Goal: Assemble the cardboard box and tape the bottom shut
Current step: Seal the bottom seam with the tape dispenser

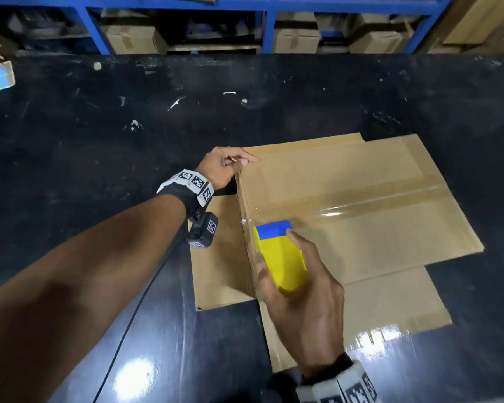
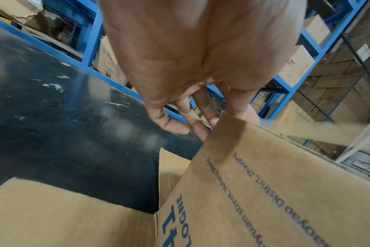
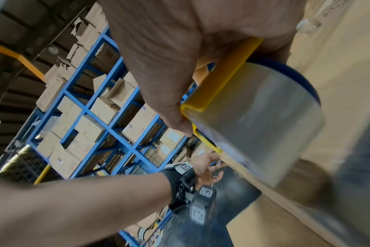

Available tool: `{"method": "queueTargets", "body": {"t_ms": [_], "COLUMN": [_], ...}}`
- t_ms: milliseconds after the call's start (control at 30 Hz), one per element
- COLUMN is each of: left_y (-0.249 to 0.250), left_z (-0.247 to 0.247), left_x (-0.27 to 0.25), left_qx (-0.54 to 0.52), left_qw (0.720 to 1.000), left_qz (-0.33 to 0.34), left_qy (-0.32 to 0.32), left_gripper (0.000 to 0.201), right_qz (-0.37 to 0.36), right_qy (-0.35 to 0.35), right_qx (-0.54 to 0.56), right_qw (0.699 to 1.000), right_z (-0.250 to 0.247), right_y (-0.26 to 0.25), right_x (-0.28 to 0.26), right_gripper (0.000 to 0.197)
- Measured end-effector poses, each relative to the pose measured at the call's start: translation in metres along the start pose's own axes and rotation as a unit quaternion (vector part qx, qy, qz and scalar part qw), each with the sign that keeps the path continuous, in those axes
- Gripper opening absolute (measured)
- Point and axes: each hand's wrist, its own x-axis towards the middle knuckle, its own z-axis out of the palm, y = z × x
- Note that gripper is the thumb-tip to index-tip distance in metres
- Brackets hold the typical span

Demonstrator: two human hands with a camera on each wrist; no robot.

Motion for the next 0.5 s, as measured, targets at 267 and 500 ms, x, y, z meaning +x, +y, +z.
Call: {"method": "queueTargets", "body": {"t_ms": [267, 500], "left_y": [0.006, 0.012], "left_z": [-0.001, -0.002], "left_x": [-0.001, -0.004], "left_qx": [0.002, 0.018], "left_qw": [1.000, 1.000], "left_qz": [0.005, 0.024], "left_qy": [-0.003, -0.003], "left_gripper": [0.026, 0.029], "right_qz": [0.031, 0.072], "right_qy": [-0.011, -0.030], "right_qx": [-0.055, -0.050], "right_qw": [0.998, 0.996], "right_z": [-0.052, -0.047], "right_y": [0.025, 0.040], "right_x": [-0.099, -0.118], "right_gripper": [0.066, 0.066]}}
